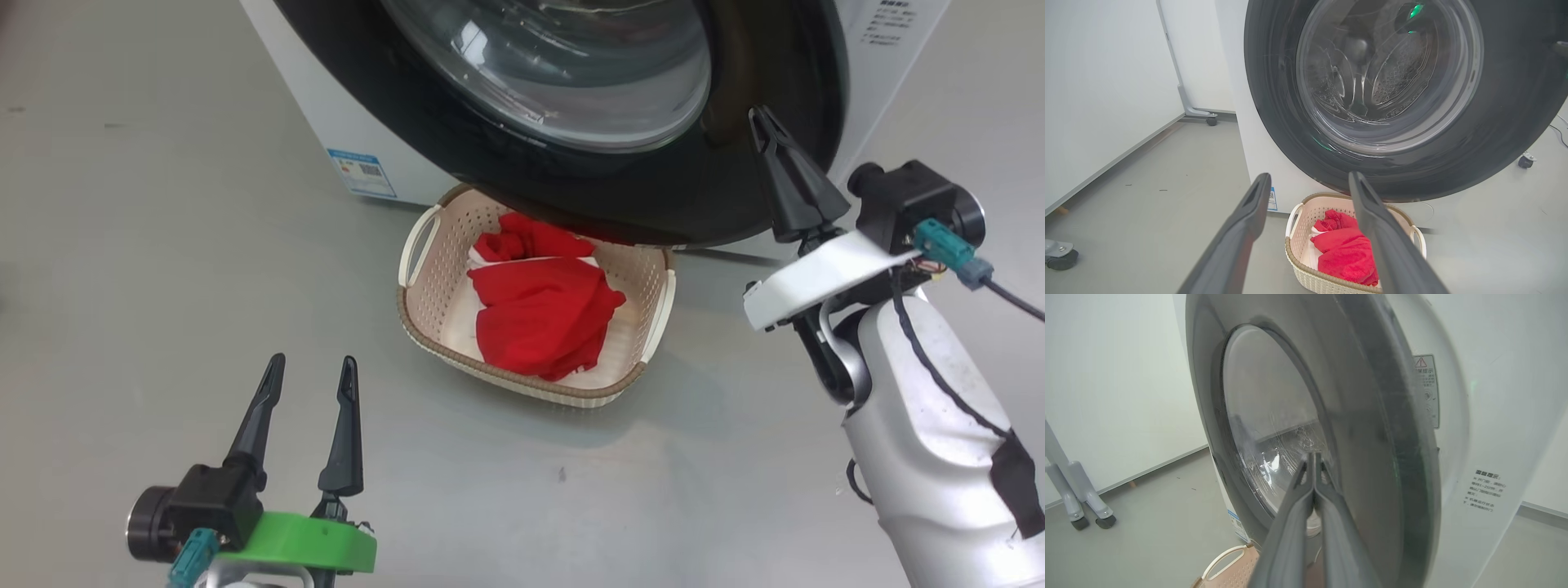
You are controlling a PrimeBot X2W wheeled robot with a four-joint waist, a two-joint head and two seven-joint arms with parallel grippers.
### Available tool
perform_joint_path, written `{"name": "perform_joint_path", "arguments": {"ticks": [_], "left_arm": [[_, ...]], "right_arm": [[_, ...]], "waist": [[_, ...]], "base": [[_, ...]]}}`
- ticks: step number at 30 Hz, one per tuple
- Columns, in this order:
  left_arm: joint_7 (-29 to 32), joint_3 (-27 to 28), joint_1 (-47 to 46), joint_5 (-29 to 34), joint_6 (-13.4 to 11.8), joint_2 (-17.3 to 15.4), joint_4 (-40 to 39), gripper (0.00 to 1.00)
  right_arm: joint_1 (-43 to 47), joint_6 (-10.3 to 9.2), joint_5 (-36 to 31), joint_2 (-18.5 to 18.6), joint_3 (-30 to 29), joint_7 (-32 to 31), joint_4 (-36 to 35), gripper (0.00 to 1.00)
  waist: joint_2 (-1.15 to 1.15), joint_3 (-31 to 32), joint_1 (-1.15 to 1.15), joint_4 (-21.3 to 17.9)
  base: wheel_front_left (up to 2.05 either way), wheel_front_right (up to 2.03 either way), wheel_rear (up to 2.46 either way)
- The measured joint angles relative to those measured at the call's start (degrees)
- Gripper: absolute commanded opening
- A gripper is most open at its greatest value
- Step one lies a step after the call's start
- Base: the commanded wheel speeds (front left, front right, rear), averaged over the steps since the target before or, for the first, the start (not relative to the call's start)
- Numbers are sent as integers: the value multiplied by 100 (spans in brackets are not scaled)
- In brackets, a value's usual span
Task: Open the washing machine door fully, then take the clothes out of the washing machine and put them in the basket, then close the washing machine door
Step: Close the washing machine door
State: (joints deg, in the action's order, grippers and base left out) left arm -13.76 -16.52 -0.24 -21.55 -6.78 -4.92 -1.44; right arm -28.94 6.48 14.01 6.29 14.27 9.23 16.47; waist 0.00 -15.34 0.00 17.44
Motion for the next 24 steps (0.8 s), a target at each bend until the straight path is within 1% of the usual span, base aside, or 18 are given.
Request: {"name": "perform_joint_path", "arguments": {"ticks": [7, 10, 19, 24], "left_arm": [[-1, -18, -175, 8, 0, 49, 2, 100], [-3, -33, -247, 26, 0, 74, 12, 100], [-51, -65, -372, 58, 0, 133, 47, 100], [-52, -170, -508, 116, 0, 178, 74, 100]], "right_arm": [[-431, 3, 60, 131, -56, -69, 318, 0], [-538, 37, 108, 172, -125, -69, 409, 0], [-916, 53, 112, 268, -188, -68, 643, 0], [-1304, 53, 112, 453, -312, -68, 771, 0]], "waist": [[0, -306, 0, 146], [0, -411, 0, 182], [0, -644, 0, 186], [0, -772, 0, 196]], "base": [[0, 0, 0], [0, 0, 0], [0, 0, 0], [0, 0, 0]]}}
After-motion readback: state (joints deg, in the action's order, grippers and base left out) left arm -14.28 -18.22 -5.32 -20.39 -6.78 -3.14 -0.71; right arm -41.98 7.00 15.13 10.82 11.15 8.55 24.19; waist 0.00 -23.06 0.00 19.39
